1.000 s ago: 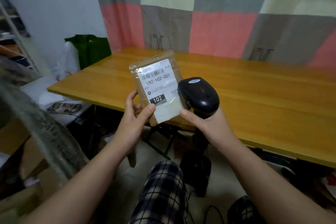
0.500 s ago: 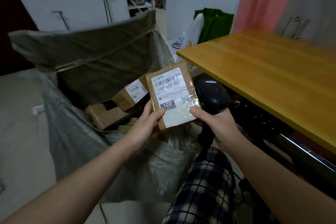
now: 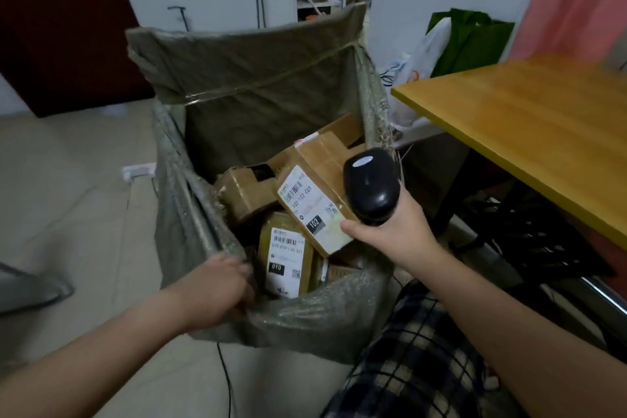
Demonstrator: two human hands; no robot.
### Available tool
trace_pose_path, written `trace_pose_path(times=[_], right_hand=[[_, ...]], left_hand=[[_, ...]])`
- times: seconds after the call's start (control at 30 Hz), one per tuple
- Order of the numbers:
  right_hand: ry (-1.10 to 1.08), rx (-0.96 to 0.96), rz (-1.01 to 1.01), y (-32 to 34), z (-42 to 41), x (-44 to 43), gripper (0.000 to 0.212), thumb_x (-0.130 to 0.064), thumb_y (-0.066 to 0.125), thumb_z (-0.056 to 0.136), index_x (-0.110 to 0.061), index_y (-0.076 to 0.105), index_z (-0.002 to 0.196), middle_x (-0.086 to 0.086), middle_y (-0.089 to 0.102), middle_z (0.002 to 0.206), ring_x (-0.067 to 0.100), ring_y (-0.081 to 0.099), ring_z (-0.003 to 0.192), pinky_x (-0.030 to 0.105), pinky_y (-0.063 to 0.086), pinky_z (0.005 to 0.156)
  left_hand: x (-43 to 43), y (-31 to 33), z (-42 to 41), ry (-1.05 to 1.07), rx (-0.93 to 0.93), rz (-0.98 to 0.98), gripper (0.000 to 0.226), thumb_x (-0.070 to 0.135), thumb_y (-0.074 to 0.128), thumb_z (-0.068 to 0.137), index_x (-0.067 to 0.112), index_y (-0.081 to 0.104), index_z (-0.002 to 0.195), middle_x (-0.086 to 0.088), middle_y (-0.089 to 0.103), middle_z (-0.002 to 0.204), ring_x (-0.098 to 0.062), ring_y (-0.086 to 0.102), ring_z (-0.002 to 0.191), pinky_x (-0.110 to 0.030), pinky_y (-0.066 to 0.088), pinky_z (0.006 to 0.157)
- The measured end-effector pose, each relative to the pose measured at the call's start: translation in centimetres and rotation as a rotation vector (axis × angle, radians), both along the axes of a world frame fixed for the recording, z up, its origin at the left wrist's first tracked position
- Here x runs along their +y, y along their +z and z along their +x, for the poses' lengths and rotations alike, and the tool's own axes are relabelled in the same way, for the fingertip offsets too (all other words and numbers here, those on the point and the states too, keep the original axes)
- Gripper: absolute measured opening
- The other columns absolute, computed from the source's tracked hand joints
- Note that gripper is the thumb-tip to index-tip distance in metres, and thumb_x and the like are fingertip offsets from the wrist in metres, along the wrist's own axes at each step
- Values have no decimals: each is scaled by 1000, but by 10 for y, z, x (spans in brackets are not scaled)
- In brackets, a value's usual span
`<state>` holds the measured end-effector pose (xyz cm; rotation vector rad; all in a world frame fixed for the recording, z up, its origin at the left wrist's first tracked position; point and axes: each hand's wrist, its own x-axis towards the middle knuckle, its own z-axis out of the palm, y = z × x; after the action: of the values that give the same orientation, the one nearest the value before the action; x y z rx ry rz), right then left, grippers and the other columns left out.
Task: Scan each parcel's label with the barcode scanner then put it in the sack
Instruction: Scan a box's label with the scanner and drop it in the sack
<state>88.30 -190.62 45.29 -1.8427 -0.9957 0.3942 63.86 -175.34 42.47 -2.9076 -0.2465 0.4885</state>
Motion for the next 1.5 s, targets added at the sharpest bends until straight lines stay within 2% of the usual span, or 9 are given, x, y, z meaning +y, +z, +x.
trace_pose_path(times=[0.13,0.27,0.47,0.63,0.83,1.0,1.1,1.33,1.5], right_hand=[[109,-95,-8,5,-26,20,79,-50,85,56,-27,50,124,-5,58,123,14,53,117,37,45,100],[189,-198,-133,-16,-49,40,82,-53,81,62,-20,49,131,-4,56,129,17,50,123,35,42,104],[602,126,-313,-14,-27,34,41,-29,78,80,-38,59,115,-11,64,120,5,58,114,26,42,104],[670,16,-676,14,32,8,60,-23,88,67,-26,59,120,-10,67,117,9,61,111,21,47,96],[102,-428,-61,100,51,29,59,2,70,72,-16,54,127,3,61,113,22,55,114,22,35,85],[253,-284,268,134,14,31,46,-6,69,67,-29,52,103,-9,61,99,13,57,106,24,44,85],[228,-239,261,115,19,10,49,-4,71,66,-21,54,109,-10,61,99,15,57,108,28,44,88],[85,-142,-85,51,61,-46,54,-4,81,70,-26,57,114,-1,64,114,17,57,114,37,43,105],[-358,31,587,131,69,-44,28,12,67,73,-14,58,74,-1,58,73,-3,50,59,12,40,55]], left_hand=[[-9,27,-7,-130,-90,-99,19,41,48,89,29,62,83,7,66,85,-18,57,93,-32,33,101],[-12,44,-9,-157,-337,-77,21,39,42,87,32,61,83,14,65,67,-6,60,64,-20,42,64],[3,63,-3,-71,-671,-80,21,30,45,89,23,64,83,5,63,72,-14,59,65,-24,43,62],[31,86,21,269,-929,-167,29,30,45,96,11,61,82,-2,62,74,-27,60,71,-34,47,64],[57,133,50,561,-1021,-209,19,28,53,96,12,63,97,-7,65,91,-27,60,88,-38,47,75],[13,155,85,488,-577,-600,83,77,55,67,24,48,131,9,55,117,-8,54,111,-28,44,100],[-20,134,104,401,-372,-823,36,46,66,85,15,64,103,4,68,95,-9,64,87,-25,52,82],[-56,169,124,198,-1016,-437,15,10,58,91,6,63,77,-7,62,75,-18,56,77,-31,37,68],[-38,205,124,283,-1337,-472,11,14,57,93,19,63,84,9,57,75,-12,55,77,-23,38,62]])
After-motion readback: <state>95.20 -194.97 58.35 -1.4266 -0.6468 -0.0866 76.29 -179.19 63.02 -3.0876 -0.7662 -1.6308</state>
